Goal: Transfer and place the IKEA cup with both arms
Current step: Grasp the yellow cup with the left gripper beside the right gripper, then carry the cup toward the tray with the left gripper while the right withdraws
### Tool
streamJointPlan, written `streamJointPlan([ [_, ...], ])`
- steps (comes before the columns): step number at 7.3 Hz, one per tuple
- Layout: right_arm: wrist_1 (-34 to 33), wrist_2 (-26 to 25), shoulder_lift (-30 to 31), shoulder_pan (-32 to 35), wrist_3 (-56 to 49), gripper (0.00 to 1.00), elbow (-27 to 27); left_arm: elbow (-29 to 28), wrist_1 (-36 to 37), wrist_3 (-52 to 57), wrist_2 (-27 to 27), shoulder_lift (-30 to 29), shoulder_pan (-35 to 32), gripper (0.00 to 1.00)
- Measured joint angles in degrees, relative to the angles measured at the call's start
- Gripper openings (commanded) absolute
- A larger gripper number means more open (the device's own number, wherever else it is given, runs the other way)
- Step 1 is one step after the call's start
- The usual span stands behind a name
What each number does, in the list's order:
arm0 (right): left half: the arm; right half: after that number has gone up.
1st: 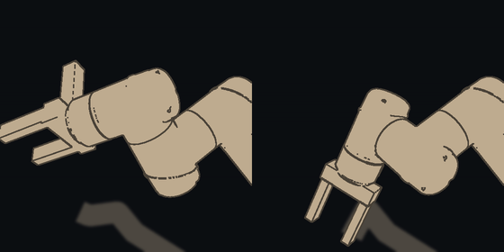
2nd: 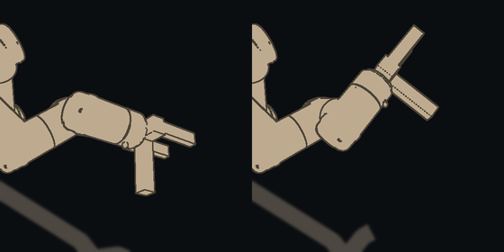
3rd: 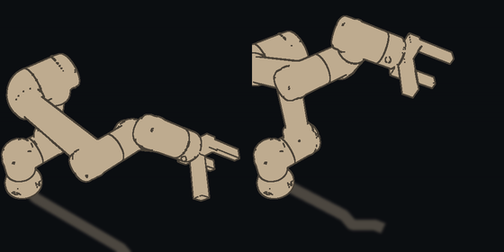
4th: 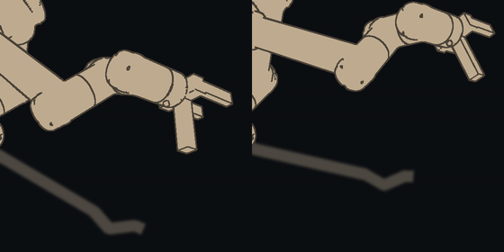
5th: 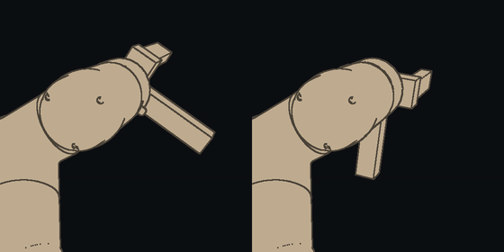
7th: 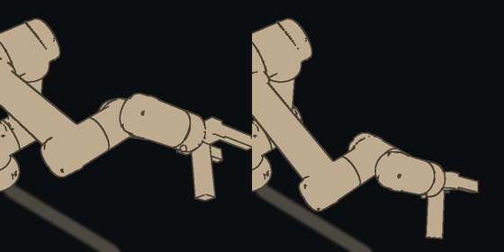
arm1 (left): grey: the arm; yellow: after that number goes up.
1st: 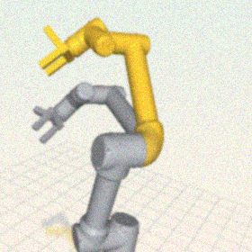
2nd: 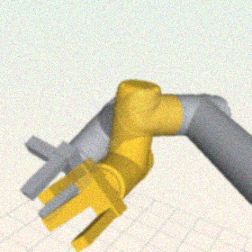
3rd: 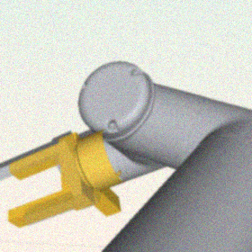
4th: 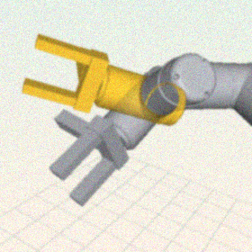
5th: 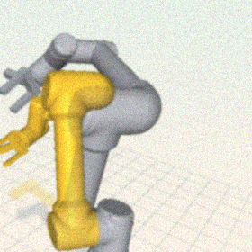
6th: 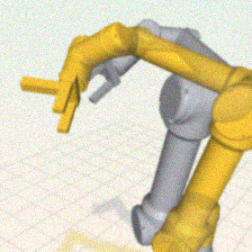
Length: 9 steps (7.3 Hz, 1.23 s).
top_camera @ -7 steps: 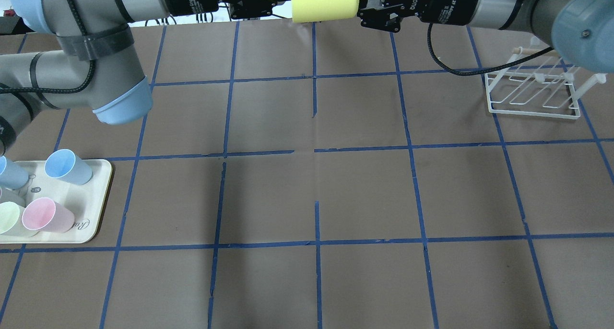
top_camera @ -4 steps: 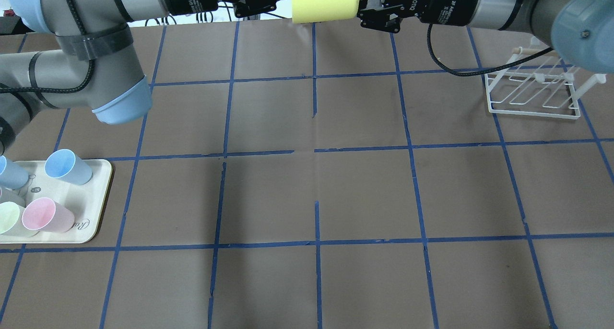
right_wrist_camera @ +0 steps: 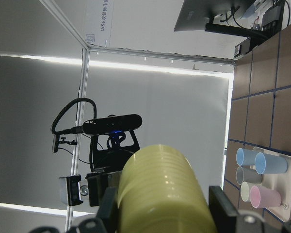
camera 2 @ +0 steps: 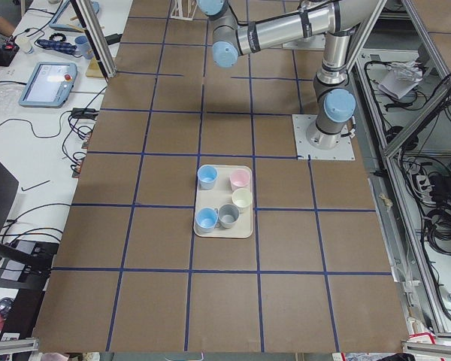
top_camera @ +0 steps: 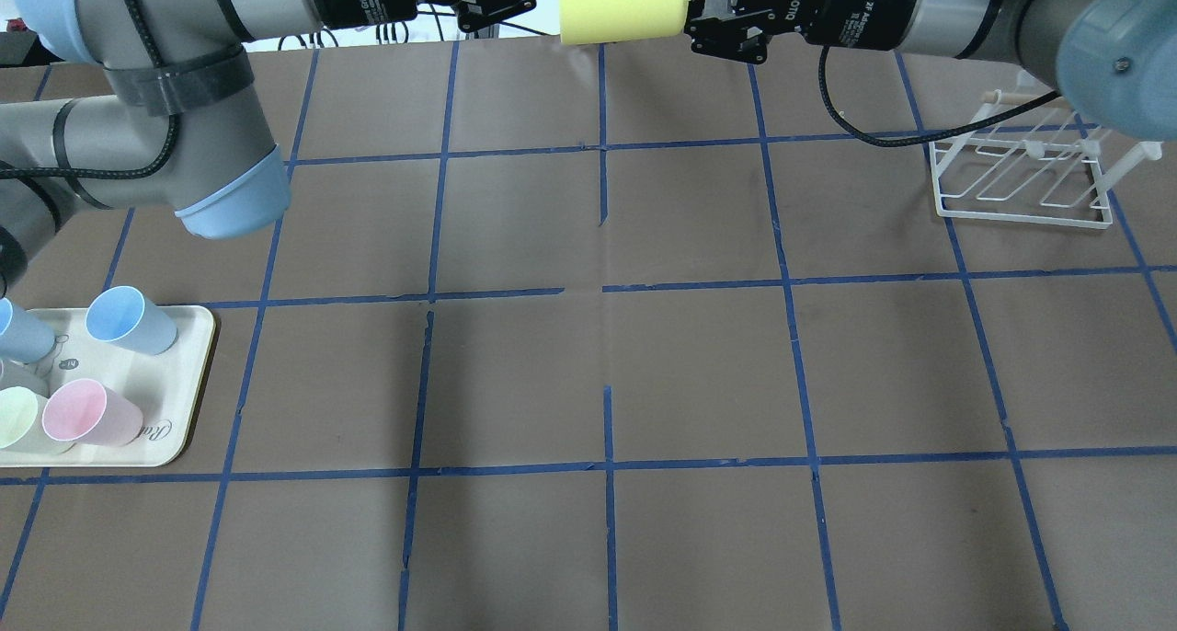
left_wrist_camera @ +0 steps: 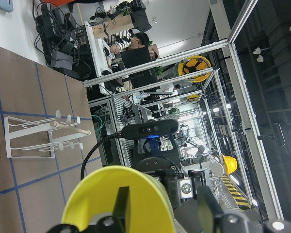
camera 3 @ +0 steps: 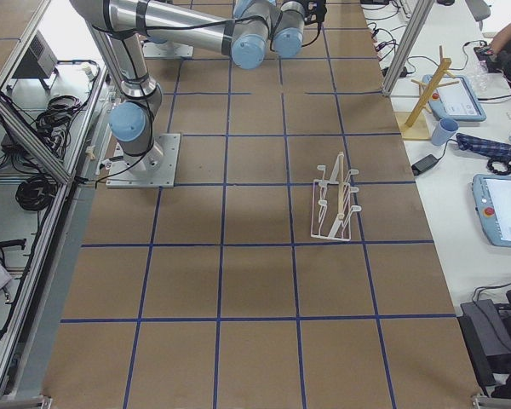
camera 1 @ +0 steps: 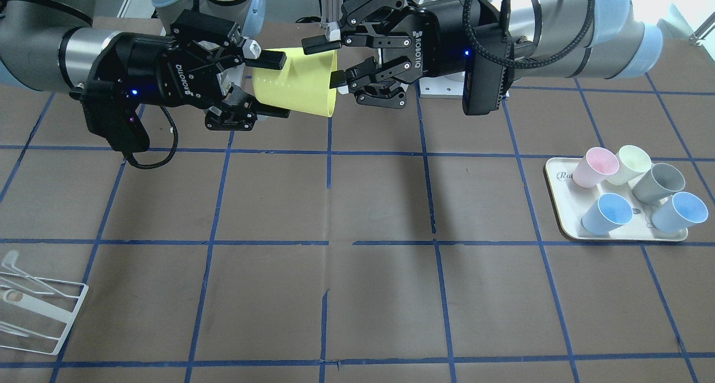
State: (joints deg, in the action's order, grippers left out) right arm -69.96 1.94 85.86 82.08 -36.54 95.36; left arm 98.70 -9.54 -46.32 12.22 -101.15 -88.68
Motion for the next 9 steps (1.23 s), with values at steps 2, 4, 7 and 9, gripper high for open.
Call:
streamJointPlan([
  [2, 0.0, 0.0, 0.0, 0.0, 0.1, 0.42, 0.0, 0.0, 0.0, -0.1, 0.0, 0.0, 0.0, 0.05],
  [4, 0.0, 0.0, 0.0, 0.0, 2.0, 1.00, 0.0, 0.1, 0.0, -0.1, -0.2, 0.0, 0.0, 0.02],
  [7, -0.3, -0.4, 0.0, -0.1, 6.1, 1.00, -0.6, 0.0, 0.0, -0.3, -0.3, 0.0, 0.1, 0.01],
  [9, -2.0, -2.6, -0.1, -1.1, 9.6, 1.00, -0.7, -0.1, 0.0, -1.3, -0.2, 0.3, 0.2, 0.00],
])
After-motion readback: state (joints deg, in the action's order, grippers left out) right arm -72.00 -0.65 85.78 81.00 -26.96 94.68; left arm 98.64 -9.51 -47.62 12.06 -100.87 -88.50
